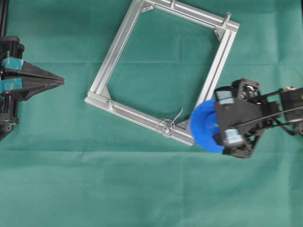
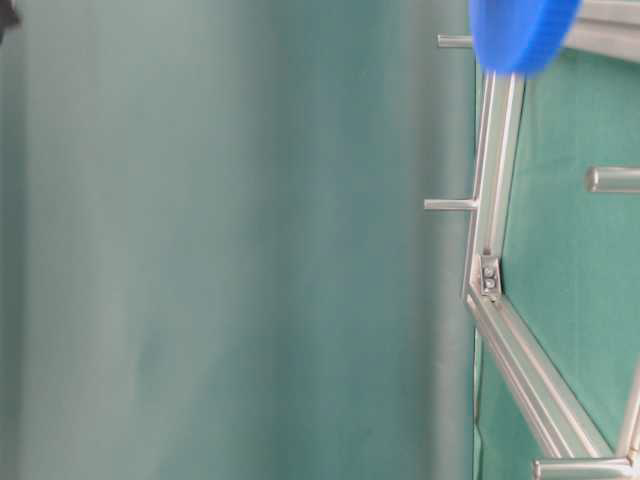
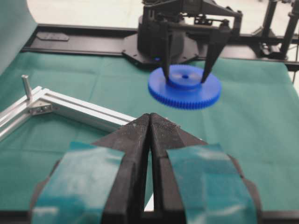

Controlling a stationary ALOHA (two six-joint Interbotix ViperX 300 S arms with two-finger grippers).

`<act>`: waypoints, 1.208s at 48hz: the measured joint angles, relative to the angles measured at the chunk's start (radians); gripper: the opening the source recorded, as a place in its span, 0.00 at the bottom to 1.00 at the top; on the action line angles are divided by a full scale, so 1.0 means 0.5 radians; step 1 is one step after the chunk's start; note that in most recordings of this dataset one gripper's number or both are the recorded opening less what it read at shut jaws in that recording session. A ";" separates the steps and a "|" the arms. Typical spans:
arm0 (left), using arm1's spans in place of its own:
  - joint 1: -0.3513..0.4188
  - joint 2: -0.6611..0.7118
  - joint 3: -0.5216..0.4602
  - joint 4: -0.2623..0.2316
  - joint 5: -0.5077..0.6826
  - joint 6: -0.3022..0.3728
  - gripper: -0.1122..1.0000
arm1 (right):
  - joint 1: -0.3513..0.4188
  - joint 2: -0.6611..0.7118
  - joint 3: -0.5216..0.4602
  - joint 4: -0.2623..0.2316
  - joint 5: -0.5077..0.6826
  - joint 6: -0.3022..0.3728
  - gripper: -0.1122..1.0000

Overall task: Find the location of the shaft and insert the gear.
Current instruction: 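Lift the blue gear and carry it left toward the frame's shaft, then align the gear's center hole with the shaft on the frame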

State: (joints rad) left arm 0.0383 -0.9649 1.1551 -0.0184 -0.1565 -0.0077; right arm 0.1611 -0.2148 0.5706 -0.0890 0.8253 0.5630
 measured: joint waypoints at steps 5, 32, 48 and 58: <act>0.000 0.000 -0.006 0.000 0.003 0.000 0.12 | 0.000 0.110 -0.126 -0.028 0.000 -0.003 0.72; 0.000 -0.003 -0.018 0.000 0.040 0.000 0.12 | -0.074 0.482 -0.540 -0.120 0.086 -0.006 0.72; 0.000 0.000 -0.018 0.000 0.055 0.003 0.12 | -0.107 0.586 -0.549 -0.120 0.083 -0.012 0.72; 0.000 -0.003 -0.018 0.000 0.055 0.000 0.12 | -0.114 0.611 -0.561 -0.120 0.083 -0.018 0.72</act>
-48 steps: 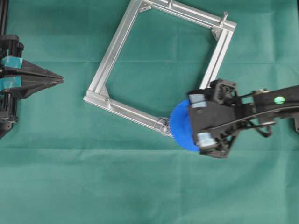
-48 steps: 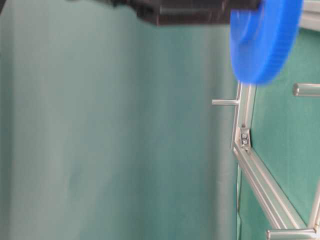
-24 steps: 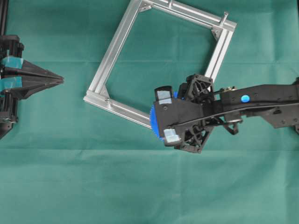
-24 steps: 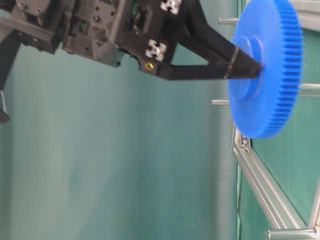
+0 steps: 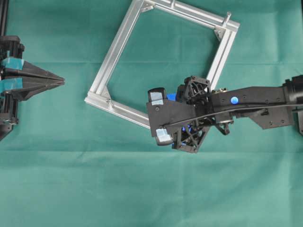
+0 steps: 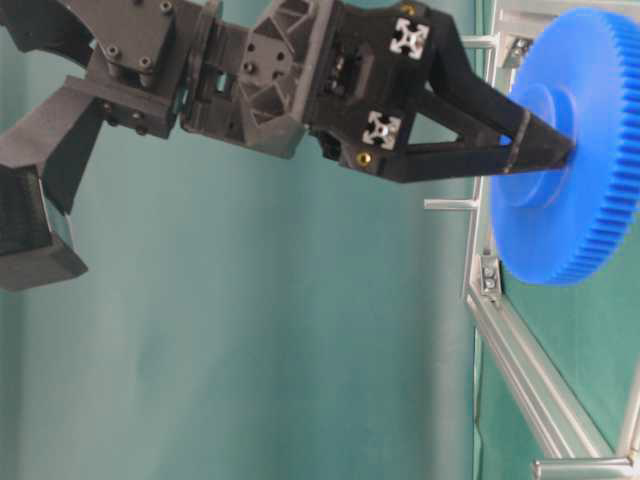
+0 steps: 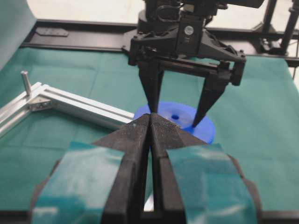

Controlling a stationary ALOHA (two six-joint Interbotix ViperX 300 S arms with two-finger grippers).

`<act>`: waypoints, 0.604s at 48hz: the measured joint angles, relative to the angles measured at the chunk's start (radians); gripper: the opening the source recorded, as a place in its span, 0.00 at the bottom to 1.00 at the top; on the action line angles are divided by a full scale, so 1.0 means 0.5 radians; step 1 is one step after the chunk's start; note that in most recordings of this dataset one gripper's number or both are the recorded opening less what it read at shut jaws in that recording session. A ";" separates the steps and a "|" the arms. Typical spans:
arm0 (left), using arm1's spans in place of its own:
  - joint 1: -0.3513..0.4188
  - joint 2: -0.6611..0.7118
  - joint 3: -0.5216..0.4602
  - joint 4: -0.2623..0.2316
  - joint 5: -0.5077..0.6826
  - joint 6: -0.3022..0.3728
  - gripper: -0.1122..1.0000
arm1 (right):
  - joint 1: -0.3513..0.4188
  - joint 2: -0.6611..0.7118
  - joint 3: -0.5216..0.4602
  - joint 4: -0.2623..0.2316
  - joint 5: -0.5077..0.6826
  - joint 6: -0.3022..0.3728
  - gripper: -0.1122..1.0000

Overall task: Find the location of the shaft and insert the gear.
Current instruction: 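Align the gear's center hole with the shaft on the frame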

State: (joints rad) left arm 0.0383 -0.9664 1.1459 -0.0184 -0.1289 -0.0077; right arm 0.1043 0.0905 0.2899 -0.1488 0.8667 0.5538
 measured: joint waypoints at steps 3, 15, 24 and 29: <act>0.000 0.000 0.000 0.000 0.003 0.000 0.12 | -0.003 0.000 0.000 0.000 0.000 0.000 0.72; 0.000 0.000 0.000 0.000 0.003 0.000 0.12 | -0.003 0.000 0.000 0.003 -0.012 -0.003 0.72; -0.003 0.000 0.000 0.000 0.003 0.000 0.12 | 0.009 0.000 0.000 0.015 -0.052 0.006 0.72; 0.000 0.003 0.000 0.000 0.000 0.000 0.12 | 0.034 0.003 0.000 0.021 -0.058 0.015 0.72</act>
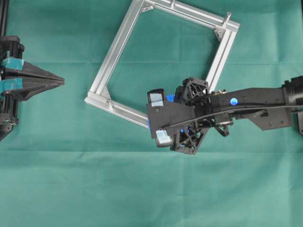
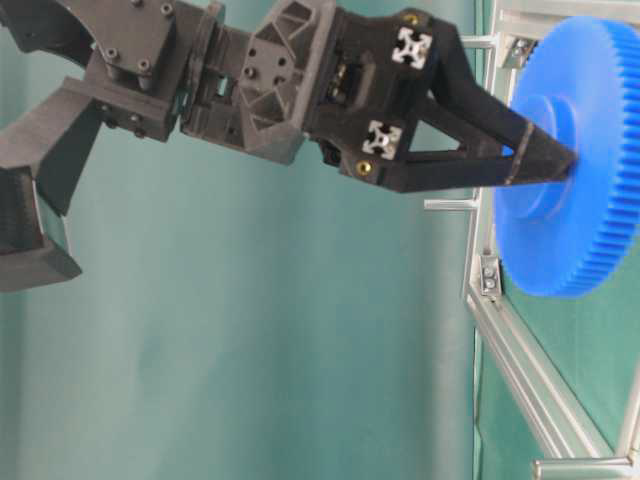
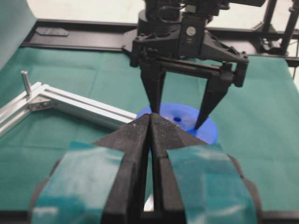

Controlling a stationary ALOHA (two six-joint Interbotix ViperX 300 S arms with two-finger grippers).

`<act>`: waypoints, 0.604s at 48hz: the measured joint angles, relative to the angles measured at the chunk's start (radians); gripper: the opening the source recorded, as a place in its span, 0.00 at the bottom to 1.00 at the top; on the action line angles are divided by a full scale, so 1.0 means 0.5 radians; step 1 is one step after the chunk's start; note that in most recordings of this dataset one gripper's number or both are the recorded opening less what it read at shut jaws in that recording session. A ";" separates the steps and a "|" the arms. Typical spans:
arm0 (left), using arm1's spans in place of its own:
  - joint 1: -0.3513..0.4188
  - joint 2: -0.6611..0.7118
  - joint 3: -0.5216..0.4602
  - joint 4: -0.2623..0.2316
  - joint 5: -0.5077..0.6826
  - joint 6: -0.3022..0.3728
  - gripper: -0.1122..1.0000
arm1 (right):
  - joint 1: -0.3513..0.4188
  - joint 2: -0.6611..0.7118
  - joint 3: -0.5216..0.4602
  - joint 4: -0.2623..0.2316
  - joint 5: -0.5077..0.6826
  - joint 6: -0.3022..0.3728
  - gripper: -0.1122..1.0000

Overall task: Find the location of the shaft and insert the gear.
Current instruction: 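Align the gear's center hole with the shaft on the frame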

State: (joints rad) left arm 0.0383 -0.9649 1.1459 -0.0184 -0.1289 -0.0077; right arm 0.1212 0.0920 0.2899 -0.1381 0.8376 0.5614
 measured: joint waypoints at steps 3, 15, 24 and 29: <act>0.000 -0.003 0.000 0.000 0.000 0.000 0.12 | 0.018 0.000 0.000 0.012 -0.003 0.000 0.72; -0.003 0.000 0.000 0.000 0.000 0.000 0.12 | 0.092 0.009 0.003 0.080 -0.037 0.003 0.72; -0.003 0.000 0.000 0.000 0.003 0.000 0.12 | 0.123 0.021 -0.012 0.089 -0.061 0.003 0.72; 0.000 -0.003 0.000 0.000 0.003 0.000 0.12 | 0.126 0.040 -0.043 0.083 -0.067 -0.015 0.72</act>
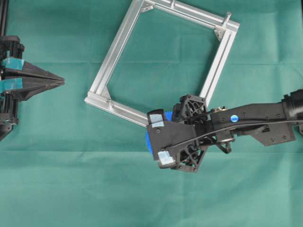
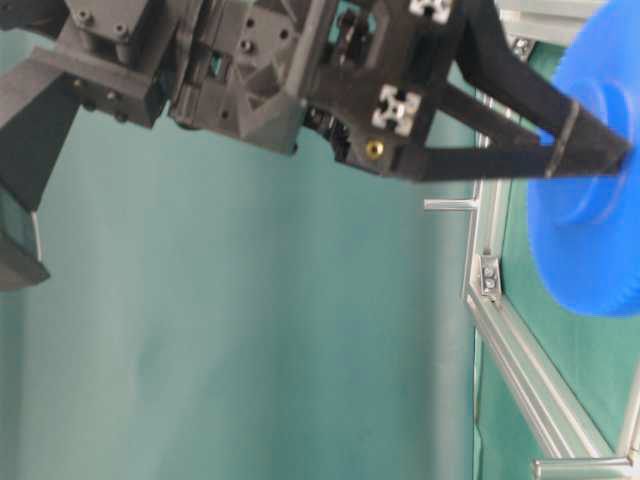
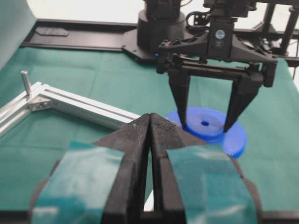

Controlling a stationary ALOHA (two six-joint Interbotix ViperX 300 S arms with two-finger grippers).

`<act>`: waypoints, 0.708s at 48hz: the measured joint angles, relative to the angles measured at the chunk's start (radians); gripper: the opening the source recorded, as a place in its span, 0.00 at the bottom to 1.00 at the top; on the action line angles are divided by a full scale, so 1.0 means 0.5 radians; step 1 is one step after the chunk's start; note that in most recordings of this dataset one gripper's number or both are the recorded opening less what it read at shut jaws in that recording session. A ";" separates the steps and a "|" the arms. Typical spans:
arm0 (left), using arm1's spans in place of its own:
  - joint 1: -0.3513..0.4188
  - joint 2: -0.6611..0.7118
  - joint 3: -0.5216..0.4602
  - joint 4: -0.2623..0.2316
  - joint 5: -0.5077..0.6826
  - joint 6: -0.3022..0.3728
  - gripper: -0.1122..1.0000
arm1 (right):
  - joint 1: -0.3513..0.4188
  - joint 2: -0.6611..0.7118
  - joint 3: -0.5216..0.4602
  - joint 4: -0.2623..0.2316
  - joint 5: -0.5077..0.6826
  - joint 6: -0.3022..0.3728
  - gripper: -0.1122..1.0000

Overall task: Find the location of the shaft and insert the gear.
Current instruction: 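Align the gear's center hole with the shaft on the frame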

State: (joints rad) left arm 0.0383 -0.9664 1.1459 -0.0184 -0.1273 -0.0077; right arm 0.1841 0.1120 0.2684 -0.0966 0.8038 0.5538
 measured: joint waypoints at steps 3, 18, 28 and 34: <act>-0.003 0.000 0.000 0.000 0.000 0.000 0.12 | 0.000 0.018 -0.025 -0.015 -0.003 -0.009 0.72; 0.000 0.000 0.000 0.000 0.000 0.000 0.12 | -0.015 0.064 -0.095 -0.135 -0.003 -0.018 0.72; 0.000 0.000 0.000 0.000 0.000 0.000 0.12 | -0.083 0.064 -0.095 -0.206 0.000 -0.021 0.72; 0.000 0.003 0.000 0.000 0.000 0.000 0.12 | -0.123 0.064 -0.095 -0.227 0.012 -0.018 0.72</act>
State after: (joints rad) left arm 0.0383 -0.9649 1.1459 -0.0184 -0.1273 -0.0077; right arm 0.1227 0.1442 0.2209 -0.2102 0.8099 0.5446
